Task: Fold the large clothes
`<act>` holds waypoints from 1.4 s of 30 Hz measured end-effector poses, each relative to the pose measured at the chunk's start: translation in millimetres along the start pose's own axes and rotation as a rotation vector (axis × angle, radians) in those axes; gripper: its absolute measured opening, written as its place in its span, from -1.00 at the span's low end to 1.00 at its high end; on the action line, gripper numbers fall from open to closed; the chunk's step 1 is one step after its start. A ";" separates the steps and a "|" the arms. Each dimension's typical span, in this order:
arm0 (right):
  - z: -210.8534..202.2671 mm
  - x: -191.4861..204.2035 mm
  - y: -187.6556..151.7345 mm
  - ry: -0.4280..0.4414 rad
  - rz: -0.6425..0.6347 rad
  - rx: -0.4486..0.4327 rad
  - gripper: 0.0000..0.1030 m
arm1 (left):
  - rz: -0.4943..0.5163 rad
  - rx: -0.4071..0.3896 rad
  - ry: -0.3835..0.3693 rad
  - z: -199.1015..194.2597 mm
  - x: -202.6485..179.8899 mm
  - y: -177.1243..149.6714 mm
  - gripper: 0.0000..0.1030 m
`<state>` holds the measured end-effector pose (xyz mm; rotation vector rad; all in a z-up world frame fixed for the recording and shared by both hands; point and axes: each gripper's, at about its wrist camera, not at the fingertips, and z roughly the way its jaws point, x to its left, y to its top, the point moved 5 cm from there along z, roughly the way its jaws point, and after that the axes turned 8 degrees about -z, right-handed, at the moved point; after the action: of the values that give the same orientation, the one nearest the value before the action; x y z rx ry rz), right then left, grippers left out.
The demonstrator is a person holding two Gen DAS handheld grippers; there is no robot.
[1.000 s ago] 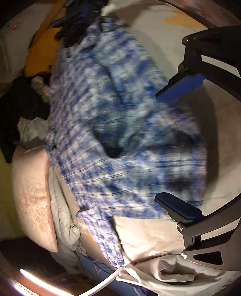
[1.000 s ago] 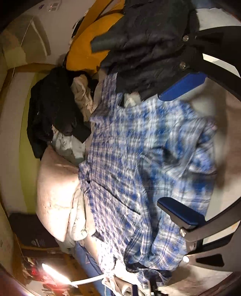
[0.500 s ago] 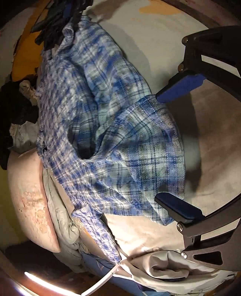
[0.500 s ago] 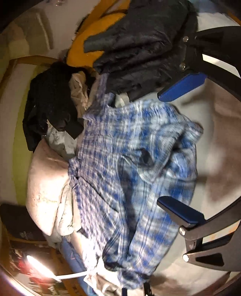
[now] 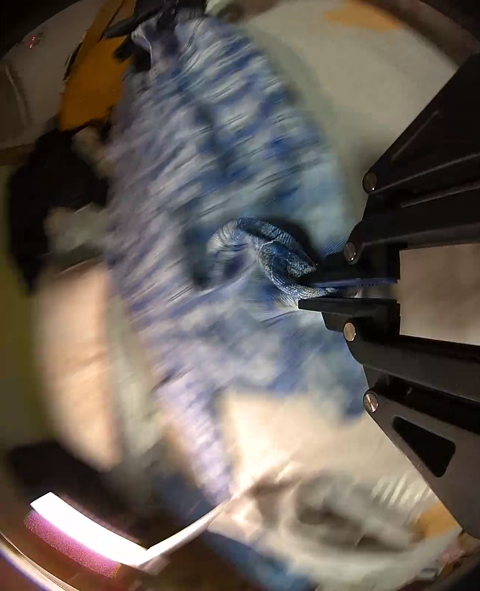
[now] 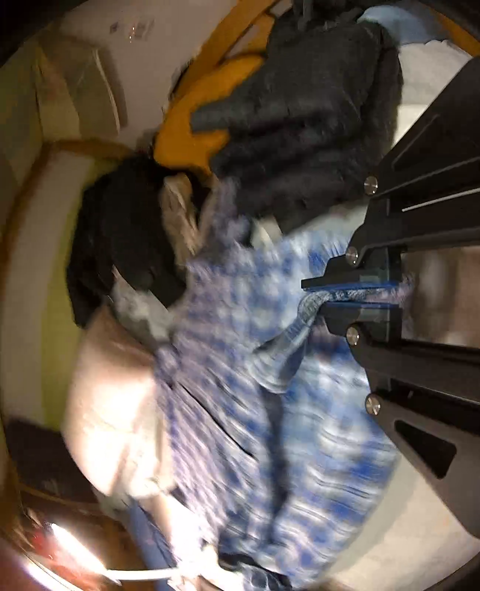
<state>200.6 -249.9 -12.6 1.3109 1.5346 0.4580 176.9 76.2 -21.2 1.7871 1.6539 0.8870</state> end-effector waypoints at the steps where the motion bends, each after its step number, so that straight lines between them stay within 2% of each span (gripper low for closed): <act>1: -0.9 -6.4 1.8 -0.014 0.014 -0.007 -0.93 | -0.014 -0.051 0.025 -8.2 5.7 9.0 -0.93; 3: 0.4 -19.0 6.2 -0.021 0.048 -0.013 -0.93 | -0.088 -0.086 0.079 -14.7 25.5 27.4 -0.94; 4: 3.9 -25.6 9.7 -0.025 0.062 -0.012 -0.93 | -0.110 -0.074 0.085 -11.0 34.1 35.2 -0.94; 7: 23.6 -29.9 18.9 -0.038 0.043 0.021 -0.93 | -0.134 -0.041 0.165 15.7 59.8 53.1 -0.94; 9: 37.3 -28.3 19.5 -0.055 0.020 0.052 -0.93 | -0.127 0.003 0.250 40.6 75.8 55.5 -0.94; 11: 53.1 -29.5 13.7 -0.065 0.024 0.090 -0.93 | -0.168 0.066 0.297 59.0 89.5 50.4 -0.93; 14: 70.6 -38.3 2.0 -0.080 0.058 0.165 -0.93 | -0.226 0.148 0.307 76.5 103.4 37.4 -0.93; 17: 77.5 -50.4 -5.7 -0.075 0.109 0.205 -0.98 | -0.171 0.209 0.337 88.0 99.5 26.4 -0.93; 20: 76.1 -47.5 -7.1 -0.045 0.106 0.211 -0.98 | -0.135 0.180 0.303 86.2 86.6 22.1 -0.87; 22: 69.7 -45.2 -6.1 -0.030 0.100 0.199 -0.99 | -0.096 0.143 0.292 76.9 78.5 23.6 -0.46; 23: 63.8 -44.7 -5.1 0.006 0.118 0.188 -0.98 | -0.086 0.119 0.292 70.4 75.8 24.6 0.03; 24: 58.5 -44.3 -4.4 0.043 0.143 0.178 -0.98 | -0.083 0.097 0.285 64.5 74.5 26.6 0.42; 26: 48.1 -44.9 -3.7 0.155 0.213 0.157 -0.97 | -0.106 0.070 0.258 50.6 73.6 27.9 0.57; 28: 40.9 -43.8 -6.2 0.233 0.256 0.150 -0.95 | -0.161 0.085 0.205 41.4 75.9 25.4 0.58; 29: 38.1 -42.0 -7.1 0.262 0.263 0.150 -0.89 | -0.197 0.099 0.166 38.8 78.3 23.7 0.59; 31: 34.0 -34.4 -9.5 0.323 0.247 0.157 -0.64 | -0.248 0.123 0.108 33.9 80.1 19.9 0.59; 32: 32.3 -30.0 -10.4 0.333 0.228 0.157 -0.35 | -0.255 0.128 0.094 32.4 79.8 18.6 0.59; 33: 31.5 -24.0 -11.1 0.334 0.197 0.160 -0.25 | -0.245 0.122 0.106 30.9 78.9 18.1 0.59; 37: 44.6 -2.7 -22.9 0.239 0.035 0.232 -0.23 | -0.103 0.076 0.208 27.7 65.4 14.9 0.59; 38: 51.9 -3.1 -28.3 0.217 0.047 0.270 -0.21 | -0.086 0.081 0.212 29.4 62.6 13.0 0.59; 40: 58.7 -10.8 -38.6 0.210 0.123 0.341 -0.03 | -0.061 0.110 0.226 33.9 58.6 7.9 0.59; 41: 57.6 -16.9 -43.9 0.238 0.205 0.352 0.15 | -0.040 0.132 0.249 36.3 56.1 3.5 0.59; 42: 54.7 -21.1 -46.7 0.275 0.266 0.343 0.21 | -0.019 0.137 0.249 37.5 52.0 -0.1 0.59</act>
<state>221.8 -301.5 -62.7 1.7917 1.7256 0.5795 207.1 129.6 -39.7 1.8062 1.9263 1.0451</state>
